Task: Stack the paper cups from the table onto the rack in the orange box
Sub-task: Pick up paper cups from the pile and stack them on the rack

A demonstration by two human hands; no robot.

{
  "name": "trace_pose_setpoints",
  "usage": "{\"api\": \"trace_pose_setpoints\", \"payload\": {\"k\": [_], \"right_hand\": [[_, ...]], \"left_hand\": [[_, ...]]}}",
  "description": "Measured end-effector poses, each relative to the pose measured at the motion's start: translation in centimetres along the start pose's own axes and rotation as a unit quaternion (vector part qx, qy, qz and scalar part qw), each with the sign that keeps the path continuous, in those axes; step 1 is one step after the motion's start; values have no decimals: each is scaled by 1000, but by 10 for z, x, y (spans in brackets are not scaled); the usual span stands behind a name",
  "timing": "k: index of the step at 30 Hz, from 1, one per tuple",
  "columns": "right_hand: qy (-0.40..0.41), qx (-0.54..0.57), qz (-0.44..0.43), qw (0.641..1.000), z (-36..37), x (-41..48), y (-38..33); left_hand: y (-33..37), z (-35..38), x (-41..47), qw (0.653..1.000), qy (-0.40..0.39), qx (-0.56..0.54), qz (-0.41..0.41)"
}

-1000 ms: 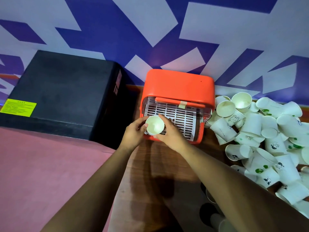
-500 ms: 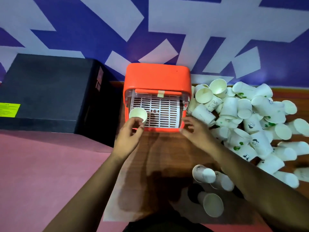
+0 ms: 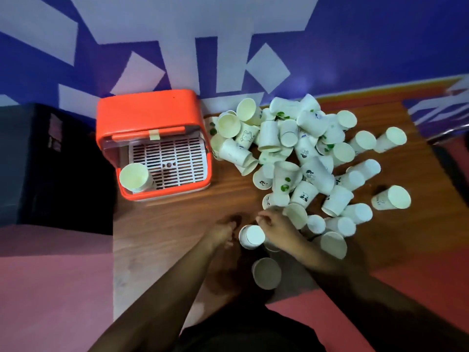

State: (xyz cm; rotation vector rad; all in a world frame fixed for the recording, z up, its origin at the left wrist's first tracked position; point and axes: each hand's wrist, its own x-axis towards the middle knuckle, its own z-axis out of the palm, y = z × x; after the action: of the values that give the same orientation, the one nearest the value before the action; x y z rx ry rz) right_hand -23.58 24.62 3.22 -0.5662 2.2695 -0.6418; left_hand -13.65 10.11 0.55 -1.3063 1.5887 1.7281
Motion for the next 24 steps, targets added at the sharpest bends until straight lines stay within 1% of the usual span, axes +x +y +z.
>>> {"api": "trace_pose_setpoints", "payload": {"k": [3,4,6,8,10,12,13,14,15,17,19,20,21,22,24], "right_hand": [[-46,-21,39,998,9,3,-6],[-54,-13,47,997,10,3,-7],[-48,24,54,997,9,4,-10],[-27,100,54,993,9,6,-10],[-17,163,33,986,9,8,-12],[-24,219,1,975,2,7,-15],[-22,256,-16,966,-4,7,-16],[-12,285,-37,958,-12,7,-18],[15,287,-66,956,-23,10,-18],[108,241,-113,958,-44,17,-13],[213,175,-115,954,-63,28,-5],[252,121,-106,954,-69,35,1],[272,62,-93,956,-73,41,5],[275,13,-76,958,-75,49,10],[243,-47,-50,968,-75,60,16]], "left_hand": [[4,18,-4,994,-16,-101,-42],[4,23,-5,990,-20,-130,-52],[2,26,-2,983,-36,-169,-65],[0,24,0,972,-46,-219,-65],[2,21,-2,957,-60,-278,-62],[8,15,-5,934,-85,-343,-53],[11,12,-5,919,-102,-378,-36],[15,7,-7,905,-109,-410,-19],[18,2,-6,890,-116,-441,-6],[26,-9,-8,881,-110,-461,15],[33,-15,-10,881,-114,-458,47],[37,-17,-11,882,-118,-452,66],[40,-18,-12,880,-126,-450,87],[44,-18,-13,879,-132,-446,107],[50,-19,-16,870,-152,-449,135]]}}
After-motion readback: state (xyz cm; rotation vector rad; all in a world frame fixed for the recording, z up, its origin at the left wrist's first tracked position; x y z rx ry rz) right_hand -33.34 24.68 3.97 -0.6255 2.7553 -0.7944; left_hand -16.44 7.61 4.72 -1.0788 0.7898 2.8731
